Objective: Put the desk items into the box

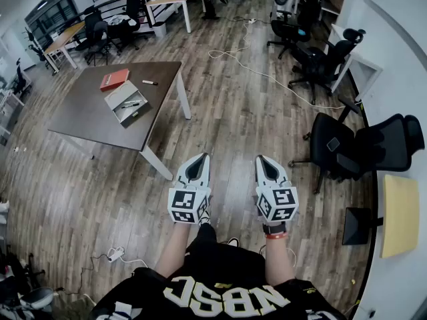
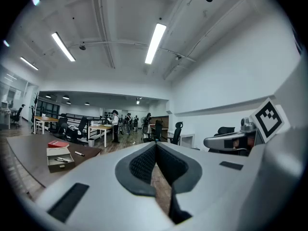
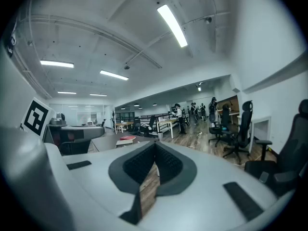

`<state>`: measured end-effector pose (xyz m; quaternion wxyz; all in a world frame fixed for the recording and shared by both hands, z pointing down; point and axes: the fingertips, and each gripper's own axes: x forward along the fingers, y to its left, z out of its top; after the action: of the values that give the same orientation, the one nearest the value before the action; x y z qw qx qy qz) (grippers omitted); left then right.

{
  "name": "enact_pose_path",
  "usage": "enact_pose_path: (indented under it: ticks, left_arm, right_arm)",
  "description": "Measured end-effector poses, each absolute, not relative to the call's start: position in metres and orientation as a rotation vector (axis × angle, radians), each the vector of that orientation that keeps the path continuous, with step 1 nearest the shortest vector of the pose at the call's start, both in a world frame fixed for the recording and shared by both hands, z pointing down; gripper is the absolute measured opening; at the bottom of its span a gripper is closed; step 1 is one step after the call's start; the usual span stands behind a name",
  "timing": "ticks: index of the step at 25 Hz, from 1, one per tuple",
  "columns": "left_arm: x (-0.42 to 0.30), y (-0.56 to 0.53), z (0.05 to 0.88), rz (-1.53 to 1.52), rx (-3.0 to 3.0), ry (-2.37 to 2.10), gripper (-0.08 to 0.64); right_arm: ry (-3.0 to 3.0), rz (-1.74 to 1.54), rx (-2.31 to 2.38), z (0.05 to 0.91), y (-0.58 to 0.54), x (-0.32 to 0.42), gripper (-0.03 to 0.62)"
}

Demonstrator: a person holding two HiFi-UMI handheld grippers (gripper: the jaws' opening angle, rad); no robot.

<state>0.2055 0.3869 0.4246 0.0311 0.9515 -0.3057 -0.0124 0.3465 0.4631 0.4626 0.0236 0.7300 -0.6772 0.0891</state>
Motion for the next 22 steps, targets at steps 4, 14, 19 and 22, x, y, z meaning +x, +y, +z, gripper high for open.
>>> enact_pose_path:
  ticks: [4,14,19,22]
  left_arm:
    - [0.198,0.356,0.427,-0.023,2.922,-0.932,0.014]
    - [0.166,0.242,0.41,-0.066,2.905,-1.007,0.014]
    - [0.126,0.189,0.413,-0.088,2.854,-1.062,0.014]
    - [0.105,0.166,0.42,-0.098,2.82,-1.089,0.014]
  right_arm:
    - [-2.126,0.308,2.198,0.467,0.426,0.325,0.009]
    - [-2.212,0.294,2.125,0.449,0.301,0.29,0.009]
    - [-2.271,0.331,2.049,0.453,0.241,0.255,0.009]
    - [-2.301,0.372,2.019,0.461,0.217,0.24,0.009]
